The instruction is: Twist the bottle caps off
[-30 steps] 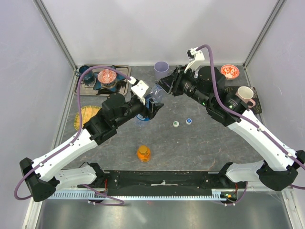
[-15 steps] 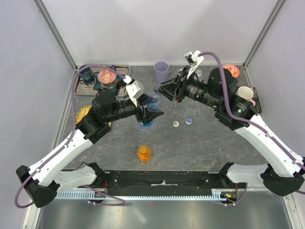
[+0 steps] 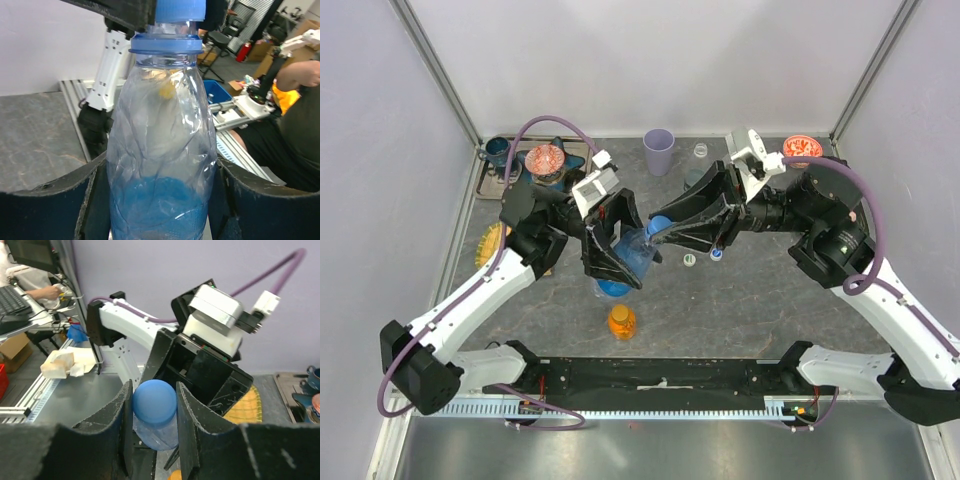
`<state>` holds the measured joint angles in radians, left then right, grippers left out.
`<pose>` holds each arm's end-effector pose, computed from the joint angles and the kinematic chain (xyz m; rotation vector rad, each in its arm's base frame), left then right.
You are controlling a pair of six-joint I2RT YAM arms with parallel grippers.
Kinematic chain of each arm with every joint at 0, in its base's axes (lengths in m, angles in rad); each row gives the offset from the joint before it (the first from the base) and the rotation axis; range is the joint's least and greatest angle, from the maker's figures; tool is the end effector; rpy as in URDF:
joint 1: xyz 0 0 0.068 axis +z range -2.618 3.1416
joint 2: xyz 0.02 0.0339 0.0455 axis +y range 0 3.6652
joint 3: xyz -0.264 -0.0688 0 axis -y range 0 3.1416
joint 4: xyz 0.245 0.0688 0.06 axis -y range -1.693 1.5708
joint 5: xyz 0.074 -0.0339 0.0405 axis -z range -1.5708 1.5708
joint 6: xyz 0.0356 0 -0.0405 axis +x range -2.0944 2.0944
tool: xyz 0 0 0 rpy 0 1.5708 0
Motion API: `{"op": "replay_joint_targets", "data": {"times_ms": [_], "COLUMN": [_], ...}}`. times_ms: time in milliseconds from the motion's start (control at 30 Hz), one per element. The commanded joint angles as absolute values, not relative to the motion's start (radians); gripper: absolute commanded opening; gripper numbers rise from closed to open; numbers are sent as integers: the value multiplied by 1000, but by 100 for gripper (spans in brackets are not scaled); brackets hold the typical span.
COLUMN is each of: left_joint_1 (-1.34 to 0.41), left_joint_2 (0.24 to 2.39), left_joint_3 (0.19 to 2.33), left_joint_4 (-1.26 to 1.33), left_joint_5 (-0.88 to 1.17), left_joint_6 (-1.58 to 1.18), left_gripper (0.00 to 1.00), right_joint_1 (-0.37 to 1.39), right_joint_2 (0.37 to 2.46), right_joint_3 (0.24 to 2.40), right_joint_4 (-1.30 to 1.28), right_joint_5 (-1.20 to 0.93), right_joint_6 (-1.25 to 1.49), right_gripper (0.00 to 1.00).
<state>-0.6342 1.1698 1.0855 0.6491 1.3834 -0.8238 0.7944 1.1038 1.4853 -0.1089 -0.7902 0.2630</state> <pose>0.1680 -0.1670 0.4389 1.3846 1.1224 -1.8033 0.1232 0.1615 0.5228 -1.0617 1.0988 1.3723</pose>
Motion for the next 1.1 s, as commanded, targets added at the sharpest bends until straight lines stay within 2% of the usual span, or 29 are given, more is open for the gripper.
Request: {"op": "replay_joint_targets", "data": {"times_ms": [0,133,233,300,567,667,767,933,1067], "left_joint_1": [-615,-615,-615,-615,-608,-597,-594,-592,-591], "left_joint_2": [1215,1300,1371,1394,1416,1398,1362,1263,1226], "left_joint_3": [1115,1106,1121,1138,1147,1126,1088,1063,1063], "left_joint_4": [1075,1425,1602,1641,1637,1548,1347,894,692], "left_joint_5": [1424,1413,1396,1399,1396,1397,1394,1378,1350], "left_joint_6": [-1191,-1431,-1598,-1669,-1648,-1568,-1399,-1026,-864], "left_gripper": [30,31,31,31,31,31,31,32,33], "right_joint_1": [805,805,808,807,805,801,802,802,804], "right_joint_2": [1103,1085,1089,1088,1063,1042,1023,993,950], "right_joint_3": [1471,1392,1384,1384,1373,1390,1436,1525,1503], "right_joint_4": [-131,47,63,63,41,32,9,-66,-80], "right_joint_5": [-1079,-1180,-1204,-1210,-1171,-1048,-951,-631,-441], "right_joint_6": [261,362,365,362,342,333,327,285,267], "right_gripper": [0,0,0,0,0,0,0,0,0]}}
